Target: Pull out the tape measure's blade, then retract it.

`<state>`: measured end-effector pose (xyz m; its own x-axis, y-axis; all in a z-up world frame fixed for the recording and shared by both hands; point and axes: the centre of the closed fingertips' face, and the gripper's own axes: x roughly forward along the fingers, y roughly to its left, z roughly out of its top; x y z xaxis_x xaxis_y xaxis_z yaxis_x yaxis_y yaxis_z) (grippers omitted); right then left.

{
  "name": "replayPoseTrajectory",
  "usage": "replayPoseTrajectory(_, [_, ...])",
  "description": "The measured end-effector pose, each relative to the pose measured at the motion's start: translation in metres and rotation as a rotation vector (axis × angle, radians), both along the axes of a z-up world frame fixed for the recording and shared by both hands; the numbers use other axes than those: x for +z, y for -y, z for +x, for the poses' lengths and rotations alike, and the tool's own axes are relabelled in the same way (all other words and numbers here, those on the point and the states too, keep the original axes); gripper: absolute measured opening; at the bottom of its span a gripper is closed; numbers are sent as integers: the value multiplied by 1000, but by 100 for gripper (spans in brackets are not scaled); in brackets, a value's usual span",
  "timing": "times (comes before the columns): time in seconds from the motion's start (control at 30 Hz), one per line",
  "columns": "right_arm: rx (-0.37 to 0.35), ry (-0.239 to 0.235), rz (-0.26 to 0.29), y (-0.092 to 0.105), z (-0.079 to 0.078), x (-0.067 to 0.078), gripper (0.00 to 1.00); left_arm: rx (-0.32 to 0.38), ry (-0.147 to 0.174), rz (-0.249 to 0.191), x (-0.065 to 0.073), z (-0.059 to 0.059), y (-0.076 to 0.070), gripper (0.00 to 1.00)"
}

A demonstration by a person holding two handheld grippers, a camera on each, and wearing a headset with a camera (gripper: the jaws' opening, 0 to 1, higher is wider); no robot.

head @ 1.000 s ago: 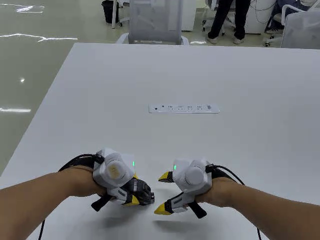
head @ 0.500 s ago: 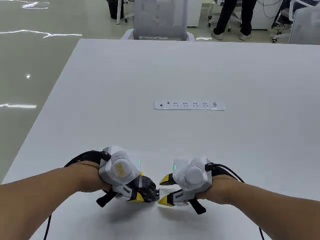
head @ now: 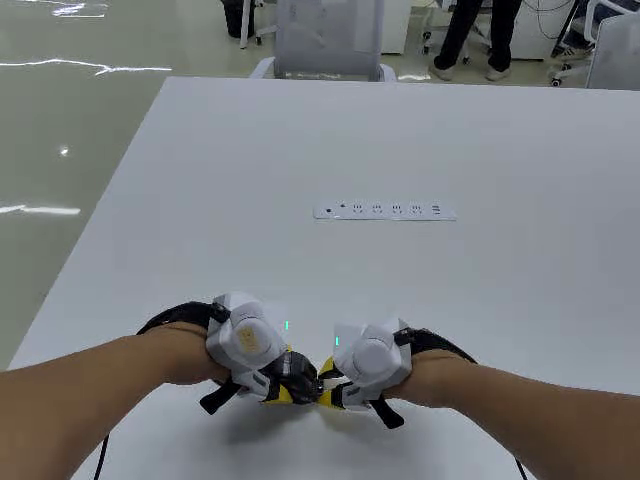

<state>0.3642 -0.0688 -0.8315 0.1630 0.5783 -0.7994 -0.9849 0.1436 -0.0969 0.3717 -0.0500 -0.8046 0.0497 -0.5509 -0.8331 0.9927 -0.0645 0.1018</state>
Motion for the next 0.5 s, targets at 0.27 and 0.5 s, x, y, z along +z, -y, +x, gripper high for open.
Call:
replayPoseTrajectory(0.27, [53,-2,-35,1,-1,1,17,2,-2,6,-1,0,0,33])
replayPoseTrajectory(0.5, [12,-53,-25,3,0,-2,14,4,0,8,-3,0,0,33])
